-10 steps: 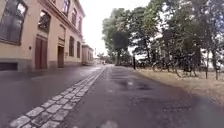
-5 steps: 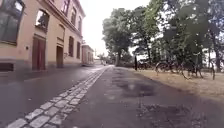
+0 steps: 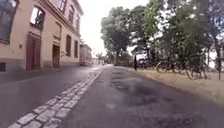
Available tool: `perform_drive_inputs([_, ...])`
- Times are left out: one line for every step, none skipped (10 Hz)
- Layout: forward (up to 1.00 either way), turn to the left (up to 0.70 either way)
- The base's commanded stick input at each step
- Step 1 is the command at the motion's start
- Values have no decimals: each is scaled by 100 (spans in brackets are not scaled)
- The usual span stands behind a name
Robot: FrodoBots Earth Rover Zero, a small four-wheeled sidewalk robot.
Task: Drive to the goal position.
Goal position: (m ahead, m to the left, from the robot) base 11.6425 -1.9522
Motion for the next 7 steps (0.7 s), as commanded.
perform_drive_inputs([70, 0])
perform_drive_inputs([70, 0])
perform_drive_inputs([70, 0])
perform_drive_inputs([70, 0])
perform_drive_inputs([70, 0])
perform_drive_inputs([70, 0])
perform_drive_inputs([70, 0])
